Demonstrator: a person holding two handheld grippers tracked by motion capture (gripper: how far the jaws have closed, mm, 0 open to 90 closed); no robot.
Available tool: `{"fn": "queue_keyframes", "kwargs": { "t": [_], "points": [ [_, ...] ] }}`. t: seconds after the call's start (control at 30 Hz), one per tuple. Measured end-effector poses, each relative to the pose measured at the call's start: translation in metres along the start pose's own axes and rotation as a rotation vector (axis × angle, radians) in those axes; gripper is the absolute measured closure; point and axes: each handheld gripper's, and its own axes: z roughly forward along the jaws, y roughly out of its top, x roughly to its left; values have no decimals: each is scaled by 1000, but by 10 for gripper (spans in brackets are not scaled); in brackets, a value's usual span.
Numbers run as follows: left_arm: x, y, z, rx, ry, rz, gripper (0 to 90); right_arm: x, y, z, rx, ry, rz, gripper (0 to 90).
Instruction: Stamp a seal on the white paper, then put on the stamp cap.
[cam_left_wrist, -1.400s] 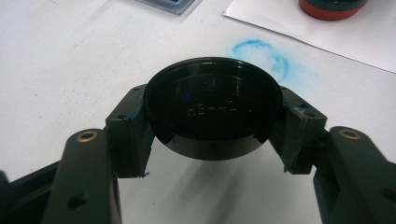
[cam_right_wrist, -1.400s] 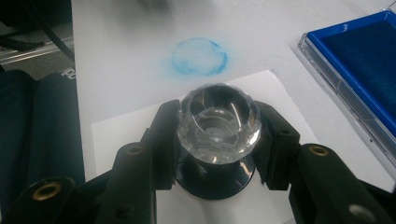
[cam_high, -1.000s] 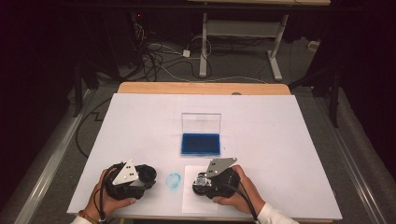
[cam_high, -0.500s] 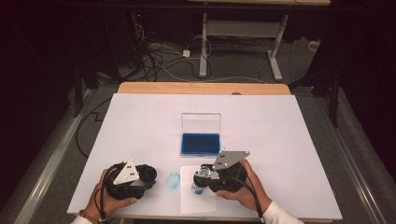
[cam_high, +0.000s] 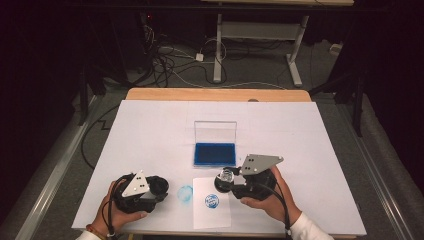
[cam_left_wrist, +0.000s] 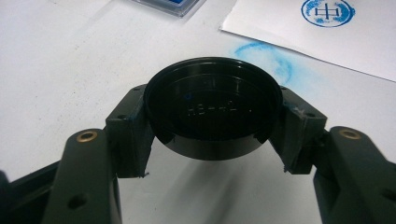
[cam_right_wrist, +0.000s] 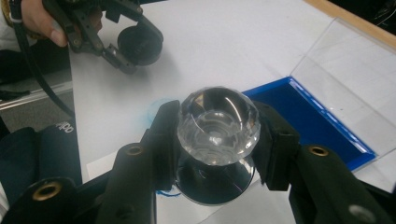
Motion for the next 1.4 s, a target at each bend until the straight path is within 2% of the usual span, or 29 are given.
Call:
{"fn": "queue_keyframes", "kwargs": {
  "t": [0.27,0.5,0.97,1.1,1.2,1.33,1.4],
  "points": [
    [1,-1,1,5,2,3,365,-7,1,-11,-19,-26,1,569],
    [-3,0,3,2,-12,3,365,-13,1,-19,-29,-43,10,569],
    [-20,27,28,-18,-101,47,365,-15,6,-25,-51,-52,9,569],
    [-23,35,34,-31,-115,52,365,-13,5,-24,-59,-56,10,569],
    [-26,40,40,-37,-137,48,365,-10,7,-25,-76,-49,17,569],
    [-33,46,44,-51,-152,66,365,-6,10,-24,-90,-38,12,569],
    [-36,49,46,-56,-167,68,365,-3,11,-22,-97,-17,15,569]
  ]
}}
